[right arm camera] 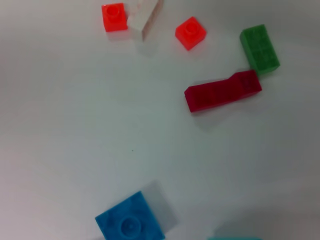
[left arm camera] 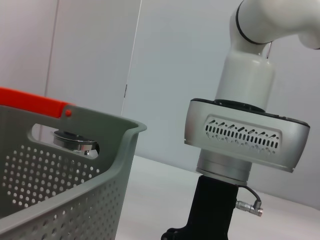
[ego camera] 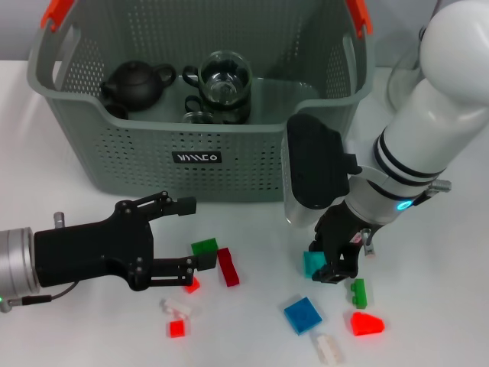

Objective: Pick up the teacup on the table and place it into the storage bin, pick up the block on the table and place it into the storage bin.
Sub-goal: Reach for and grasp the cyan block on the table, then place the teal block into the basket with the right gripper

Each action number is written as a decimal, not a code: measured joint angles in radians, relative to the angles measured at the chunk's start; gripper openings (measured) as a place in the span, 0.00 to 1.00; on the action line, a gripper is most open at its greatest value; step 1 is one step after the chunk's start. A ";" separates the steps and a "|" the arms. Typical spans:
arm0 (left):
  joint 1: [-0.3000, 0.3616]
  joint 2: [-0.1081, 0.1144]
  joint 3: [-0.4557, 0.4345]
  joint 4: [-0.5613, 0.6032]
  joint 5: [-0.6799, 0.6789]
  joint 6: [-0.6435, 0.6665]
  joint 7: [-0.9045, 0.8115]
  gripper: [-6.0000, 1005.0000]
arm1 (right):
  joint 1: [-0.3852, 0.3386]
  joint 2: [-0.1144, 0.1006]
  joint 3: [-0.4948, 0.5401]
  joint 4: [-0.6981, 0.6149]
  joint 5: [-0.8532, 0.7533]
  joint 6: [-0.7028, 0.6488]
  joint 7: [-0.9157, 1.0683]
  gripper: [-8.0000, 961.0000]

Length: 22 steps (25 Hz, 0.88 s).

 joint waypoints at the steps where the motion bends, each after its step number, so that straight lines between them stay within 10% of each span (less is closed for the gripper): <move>1: 0.000 0.000 0.000 0.000 0.000 0.000 0.000 0.90 | 0.000 -0.001 0.004 -0.002 0.000 -0.005 0.000 0.44; 22: 0.037 0.013 -0.117 0.012 0.068 -0.004 0.035 0.90 | 0.013 -0.010 0.489 -0.479 0.155 -0.435 0.000 0.44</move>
